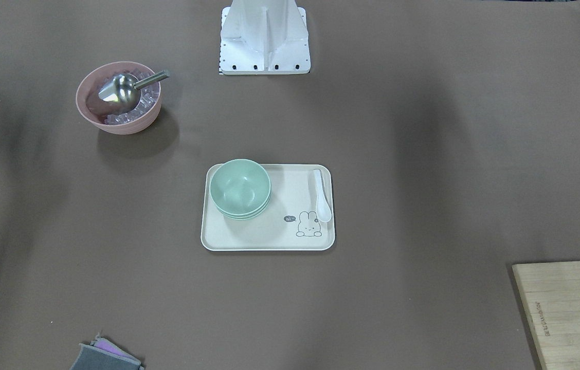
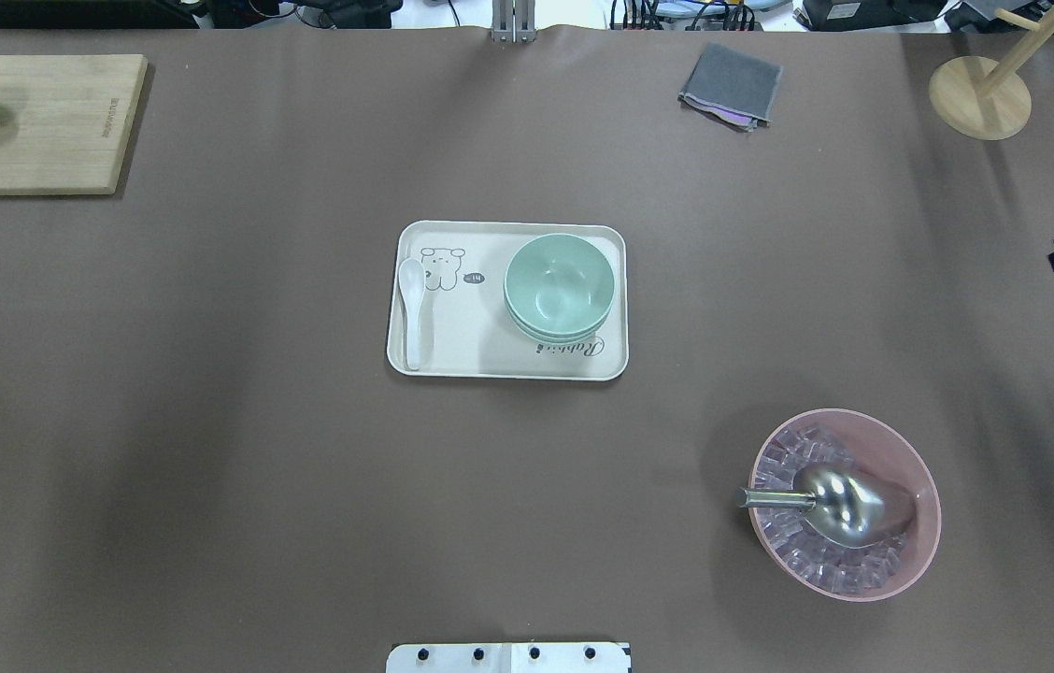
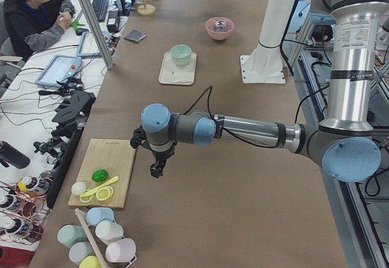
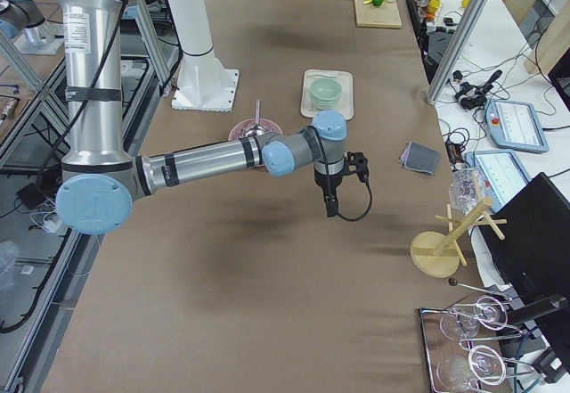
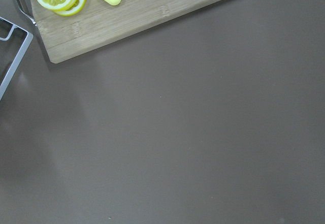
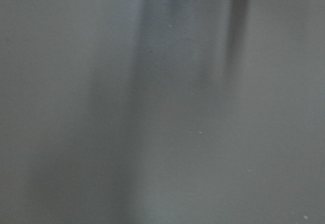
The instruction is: Stack green bowls together
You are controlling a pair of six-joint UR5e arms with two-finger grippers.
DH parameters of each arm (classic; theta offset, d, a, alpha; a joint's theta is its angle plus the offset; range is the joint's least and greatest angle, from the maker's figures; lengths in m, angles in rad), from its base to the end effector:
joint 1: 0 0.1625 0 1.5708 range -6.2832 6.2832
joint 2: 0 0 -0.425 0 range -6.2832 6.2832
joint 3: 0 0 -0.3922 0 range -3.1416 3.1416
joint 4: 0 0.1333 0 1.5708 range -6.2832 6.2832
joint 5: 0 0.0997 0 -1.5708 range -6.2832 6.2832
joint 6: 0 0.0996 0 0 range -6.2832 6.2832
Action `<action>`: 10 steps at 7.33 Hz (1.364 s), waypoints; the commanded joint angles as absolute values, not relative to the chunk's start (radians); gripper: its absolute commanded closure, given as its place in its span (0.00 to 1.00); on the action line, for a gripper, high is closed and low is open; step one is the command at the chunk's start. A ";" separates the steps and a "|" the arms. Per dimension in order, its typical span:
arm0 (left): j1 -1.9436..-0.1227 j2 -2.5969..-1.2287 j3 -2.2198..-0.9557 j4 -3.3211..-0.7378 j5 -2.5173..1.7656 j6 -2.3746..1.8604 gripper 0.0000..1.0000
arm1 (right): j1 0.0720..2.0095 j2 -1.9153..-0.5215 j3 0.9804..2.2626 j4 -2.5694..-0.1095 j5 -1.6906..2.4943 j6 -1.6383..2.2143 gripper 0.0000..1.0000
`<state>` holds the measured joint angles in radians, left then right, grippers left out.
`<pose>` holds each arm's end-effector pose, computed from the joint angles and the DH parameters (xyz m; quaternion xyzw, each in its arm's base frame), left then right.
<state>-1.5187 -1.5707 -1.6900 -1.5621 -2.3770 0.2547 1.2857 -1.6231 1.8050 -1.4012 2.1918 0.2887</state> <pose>-0.0355 -0.4986 0.5984 0.0901 0.3845 0.1617 0.9044 -0.0641 -0.4866 0.5577 0.0745 -0.3356 -0.0517 0.9376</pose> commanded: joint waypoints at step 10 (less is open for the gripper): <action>-1.522 -1.569 -1.657 -1.594 -2.367 0.253 0.01 | 1.522 -1.735 1.945 -1.816 2.181 -0.063 0.00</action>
<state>-1.5207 -1.5674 -1.6461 -1.5924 -2.3671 0.2551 1.5224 -1.7347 1.9485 -1.8164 2.1772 -0.0637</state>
